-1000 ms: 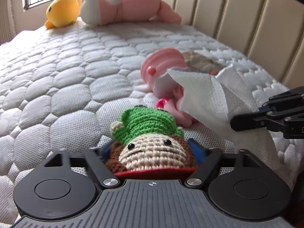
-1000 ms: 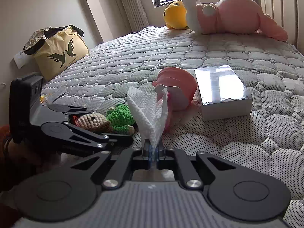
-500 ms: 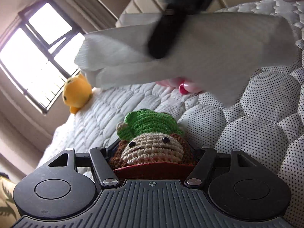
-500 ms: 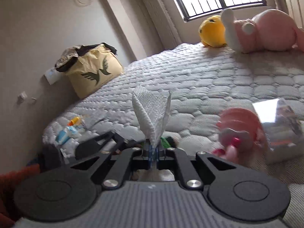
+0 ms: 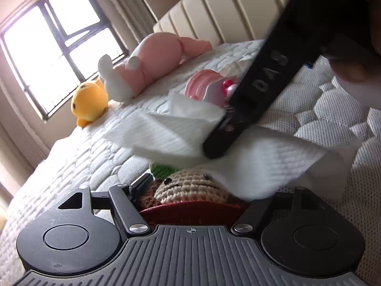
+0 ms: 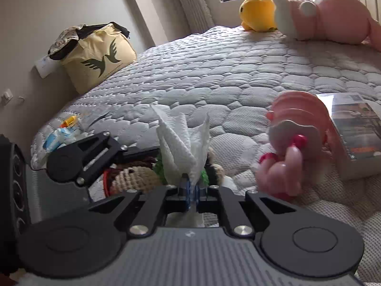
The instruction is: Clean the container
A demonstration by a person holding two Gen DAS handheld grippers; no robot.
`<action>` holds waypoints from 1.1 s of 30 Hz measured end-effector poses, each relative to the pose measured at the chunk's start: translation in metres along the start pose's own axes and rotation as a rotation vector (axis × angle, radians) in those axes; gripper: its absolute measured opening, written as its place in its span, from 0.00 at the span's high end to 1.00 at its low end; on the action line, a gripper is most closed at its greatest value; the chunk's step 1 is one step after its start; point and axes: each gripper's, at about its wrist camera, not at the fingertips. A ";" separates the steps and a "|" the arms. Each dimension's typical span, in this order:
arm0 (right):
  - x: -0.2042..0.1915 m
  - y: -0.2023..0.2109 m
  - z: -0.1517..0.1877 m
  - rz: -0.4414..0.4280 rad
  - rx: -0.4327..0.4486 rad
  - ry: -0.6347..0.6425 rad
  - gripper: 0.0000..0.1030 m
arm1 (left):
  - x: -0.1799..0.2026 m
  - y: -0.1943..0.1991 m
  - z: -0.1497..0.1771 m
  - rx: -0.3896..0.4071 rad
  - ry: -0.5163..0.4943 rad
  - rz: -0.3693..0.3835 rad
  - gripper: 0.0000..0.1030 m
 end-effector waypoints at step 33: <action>0.092 0.119 0.047 0.065 0.329 -0.276 0.95 | -0.091 -0.026 -0.064 -0.116 0.530 -0.068 0.00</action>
Point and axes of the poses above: each gripper's, at about its wrist camera, not at the fingertips, and y roughly against the way its jaws point, x to its right, z to its underside, and after that the axes turned 15 degrees about -z, right-handed
